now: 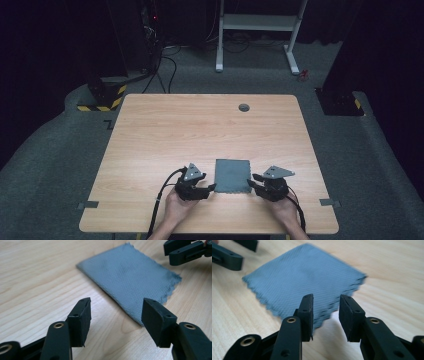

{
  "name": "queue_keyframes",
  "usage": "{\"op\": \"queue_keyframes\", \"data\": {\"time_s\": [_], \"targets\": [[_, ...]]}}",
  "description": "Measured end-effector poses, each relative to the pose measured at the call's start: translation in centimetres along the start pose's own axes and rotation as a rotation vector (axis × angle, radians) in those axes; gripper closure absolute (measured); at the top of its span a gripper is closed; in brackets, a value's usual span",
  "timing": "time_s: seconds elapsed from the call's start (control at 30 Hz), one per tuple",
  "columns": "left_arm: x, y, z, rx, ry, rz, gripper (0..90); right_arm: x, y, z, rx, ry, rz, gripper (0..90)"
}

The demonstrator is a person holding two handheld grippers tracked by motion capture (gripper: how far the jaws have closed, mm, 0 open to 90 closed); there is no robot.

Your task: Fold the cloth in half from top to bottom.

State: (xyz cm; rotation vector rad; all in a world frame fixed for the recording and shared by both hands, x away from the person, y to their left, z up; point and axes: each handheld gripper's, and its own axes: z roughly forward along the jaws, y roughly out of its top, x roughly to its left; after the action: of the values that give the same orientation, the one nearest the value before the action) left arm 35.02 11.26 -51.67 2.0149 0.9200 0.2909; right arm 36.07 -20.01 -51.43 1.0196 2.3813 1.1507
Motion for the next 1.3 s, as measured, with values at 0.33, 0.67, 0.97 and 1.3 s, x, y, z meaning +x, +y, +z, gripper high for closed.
{"op": "queue_keyframes", "data": {"time_s": [0.33, 0.67, 0.97, 1.3], "targets": [[4.2, -1.4, -3.2, -0.029, 0.173, -0.121, 41.3, -3.9, -1.4, -2.8, -0.034, -0.146, 0.127, 61.9], [7.2, -3.4, -4.7, 0.015, 0.301, -0.166, 40.8, -5.6, -3.0, -3.4, 0.015, -0.259, 0.163, 59.6], [7.6, -3.7, -4.9, 0.050, 0.388, -0.106, 35.9, -6.3, -3.6, -3.5, 0.054, -0.286, 0.186, 51.7], [7.5, -3.7, -5.0, 0.059, 0.383, -0.132, 31.8, -6.1, -3.6, -3.5, 0.061, -0.290, 0.194, 41.9]]}}
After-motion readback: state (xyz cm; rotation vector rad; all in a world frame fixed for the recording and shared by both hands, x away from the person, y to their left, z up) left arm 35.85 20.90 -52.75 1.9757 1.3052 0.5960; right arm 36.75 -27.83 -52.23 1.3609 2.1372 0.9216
